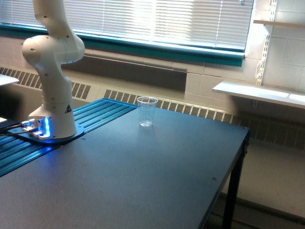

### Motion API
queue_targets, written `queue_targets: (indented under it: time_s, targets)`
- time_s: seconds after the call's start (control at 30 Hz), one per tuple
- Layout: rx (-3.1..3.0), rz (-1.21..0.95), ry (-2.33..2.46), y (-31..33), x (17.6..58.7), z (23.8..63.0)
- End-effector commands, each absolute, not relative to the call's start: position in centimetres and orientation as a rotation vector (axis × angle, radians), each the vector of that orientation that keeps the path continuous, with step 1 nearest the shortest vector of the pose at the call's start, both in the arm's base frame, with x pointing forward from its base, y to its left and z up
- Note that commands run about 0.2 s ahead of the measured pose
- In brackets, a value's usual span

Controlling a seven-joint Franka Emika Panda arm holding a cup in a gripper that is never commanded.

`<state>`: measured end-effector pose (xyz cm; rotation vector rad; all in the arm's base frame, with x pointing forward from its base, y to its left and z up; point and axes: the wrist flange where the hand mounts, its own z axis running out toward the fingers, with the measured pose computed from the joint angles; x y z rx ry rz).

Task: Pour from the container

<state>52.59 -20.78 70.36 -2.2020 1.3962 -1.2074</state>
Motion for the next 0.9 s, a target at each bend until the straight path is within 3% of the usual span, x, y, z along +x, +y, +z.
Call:
queue_targets:
  time_s: [0.03,0.9]
  targets:
    - [-2.194,-1.232,1.398,-20.9,52.2,71.3]
    - [-2.288,-1.185,1.319,-16.2,53.0,68.7]
